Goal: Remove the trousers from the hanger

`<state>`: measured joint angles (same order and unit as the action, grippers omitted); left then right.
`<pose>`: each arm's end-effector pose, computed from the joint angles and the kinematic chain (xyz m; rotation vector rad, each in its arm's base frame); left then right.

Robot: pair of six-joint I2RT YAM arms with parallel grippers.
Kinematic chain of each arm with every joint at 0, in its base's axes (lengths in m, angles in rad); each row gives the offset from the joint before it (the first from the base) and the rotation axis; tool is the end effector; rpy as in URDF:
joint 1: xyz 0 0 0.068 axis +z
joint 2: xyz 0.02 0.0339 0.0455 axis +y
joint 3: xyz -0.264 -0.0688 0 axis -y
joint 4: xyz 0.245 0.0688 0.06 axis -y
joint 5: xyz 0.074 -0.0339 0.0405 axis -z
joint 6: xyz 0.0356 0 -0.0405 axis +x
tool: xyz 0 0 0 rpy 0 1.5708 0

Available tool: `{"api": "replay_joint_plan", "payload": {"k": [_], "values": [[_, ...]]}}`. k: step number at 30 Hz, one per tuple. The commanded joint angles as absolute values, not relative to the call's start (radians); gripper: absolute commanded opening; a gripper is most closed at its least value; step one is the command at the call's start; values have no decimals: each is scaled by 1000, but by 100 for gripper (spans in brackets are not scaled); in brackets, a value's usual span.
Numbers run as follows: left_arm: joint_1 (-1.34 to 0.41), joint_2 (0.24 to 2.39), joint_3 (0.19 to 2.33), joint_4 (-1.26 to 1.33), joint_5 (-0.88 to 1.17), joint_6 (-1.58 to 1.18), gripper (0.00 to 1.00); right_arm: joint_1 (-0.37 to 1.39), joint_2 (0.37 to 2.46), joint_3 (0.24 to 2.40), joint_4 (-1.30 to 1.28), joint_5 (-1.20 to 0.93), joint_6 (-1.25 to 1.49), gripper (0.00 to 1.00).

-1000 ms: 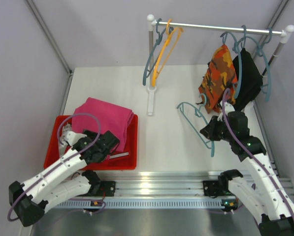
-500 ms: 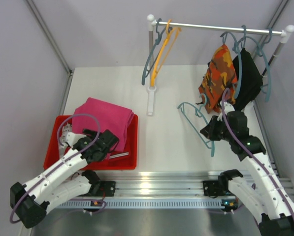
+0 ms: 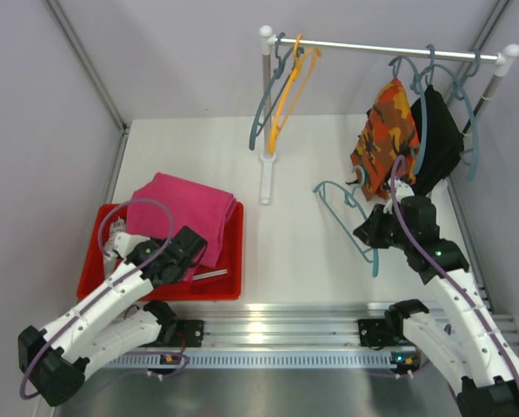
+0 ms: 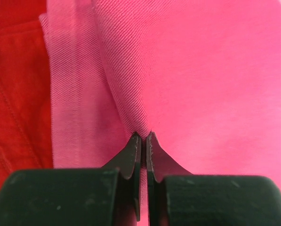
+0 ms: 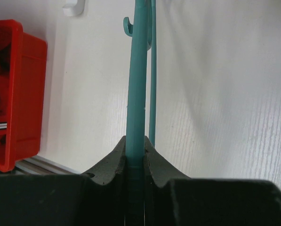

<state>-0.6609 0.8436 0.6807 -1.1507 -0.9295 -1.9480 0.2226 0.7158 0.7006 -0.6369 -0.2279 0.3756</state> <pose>0.1124 -0.0513 0.2380 -1.4232 1.6616 0.0157 0.1475 0.0416 0.2771 0.0452 2.2656 0.5772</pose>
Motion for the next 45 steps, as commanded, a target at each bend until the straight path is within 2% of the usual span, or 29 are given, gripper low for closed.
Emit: {"api": "replay_joint_plan", "payload": {"k": [1, 8, 19, 27, 33, 34, 35, 38, 40, 45], "values": [[-650, 827, 793, -1250, -1015, -1959, 0, 229, 707, 736, -618, -216, 373, 0], [-650, 831, 907, -1500, -1011, -2101, 0, 229, 706, 733, -612, -206, 383, 0], [-650, 551, 807, -1508, -1028, -2074, 0, 230, 689, 733, -629, -153, 391, 0], [-650, 542, 766, -1503, -945, -2026, 0, 232, 687, 706, -627, -103, 414, 0], [-650, 515, 739, -1474, -960, -2006, 0, 232, 689, 706, -643, -78, 414, 0], [-652, 517, 738, -1473, -959, -2002, 2, 232, 689, 706, -644, -72, 414, 0], [-652, 523, 739, -1471, -957, -1996, 26, 232, 690, 706, -647, -71, 414, 0], [-650, 545, 761, -1494, -937, -2011, 65, 232, 695, 706, -646, -67, 416, 0], [-650, 566, 791, -1506, -928, -1984, 71, 232, 701, 707, -641, -66, 417, 0], [-650, 589, 853, -1506, -931, -1888, 76, 233, 718, 706, -620, -72, 420, 0]]}}
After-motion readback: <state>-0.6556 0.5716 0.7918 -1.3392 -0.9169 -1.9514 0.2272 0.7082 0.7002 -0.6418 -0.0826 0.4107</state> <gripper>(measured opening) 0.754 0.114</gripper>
